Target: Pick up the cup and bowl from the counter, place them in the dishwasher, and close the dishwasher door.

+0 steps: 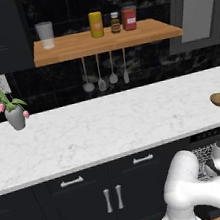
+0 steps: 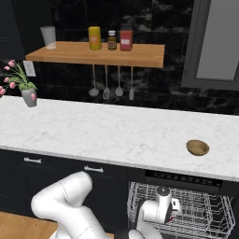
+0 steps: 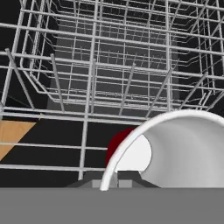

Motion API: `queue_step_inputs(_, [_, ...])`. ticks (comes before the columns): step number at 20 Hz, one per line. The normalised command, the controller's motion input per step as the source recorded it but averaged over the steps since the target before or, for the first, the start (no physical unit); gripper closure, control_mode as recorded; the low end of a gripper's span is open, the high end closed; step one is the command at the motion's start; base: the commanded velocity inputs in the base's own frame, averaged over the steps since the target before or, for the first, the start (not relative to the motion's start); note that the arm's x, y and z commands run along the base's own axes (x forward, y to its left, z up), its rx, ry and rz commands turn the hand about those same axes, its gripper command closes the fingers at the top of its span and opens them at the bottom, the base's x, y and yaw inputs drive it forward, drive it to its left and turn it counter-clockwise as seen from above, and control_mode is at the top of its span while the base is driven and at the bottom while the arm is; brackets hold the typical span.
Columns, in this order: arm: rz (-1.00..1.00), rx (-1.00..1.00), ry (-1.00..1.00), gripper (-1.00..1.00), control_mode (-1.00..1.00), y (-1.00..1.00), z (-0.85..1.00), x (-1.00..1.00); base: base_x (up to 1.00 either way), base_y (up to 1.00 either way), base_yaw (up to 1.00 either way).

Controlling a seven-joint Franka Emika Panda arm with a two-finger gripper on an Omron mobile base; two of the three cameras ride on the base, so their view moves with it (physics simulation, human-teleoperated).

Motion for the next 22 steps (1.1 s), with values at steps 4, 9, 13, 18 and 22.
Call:
queue_step_inputs(4, [0.00,0.00,-0.03,-1.00,-1.00,0.00,0.00,-0.03,0.00,0.00,0.00])
queue_step_inputs(9, [0.00,0.00,-0.07,-1.00,-1.00,0.00,0.12,-0.01,0.00,0.00,0.00])
queue_step_inputs(13, [0.00,0.00,-0.18,-1.00,-1.00,0.00,0.65,-0.04,0.00,0.00,0.00])
queue_step_inputs(18, [0.00,0.00,-0.17,-1.00,-1.00,0.00,1.00,-0.08,0.00,0.00,0.00])
queue_step_inputs(22, [-0.01,0.00,-0.06,-1.00,-1.00,0.00,1.00,-0.03,0.00,0.00,0.00])
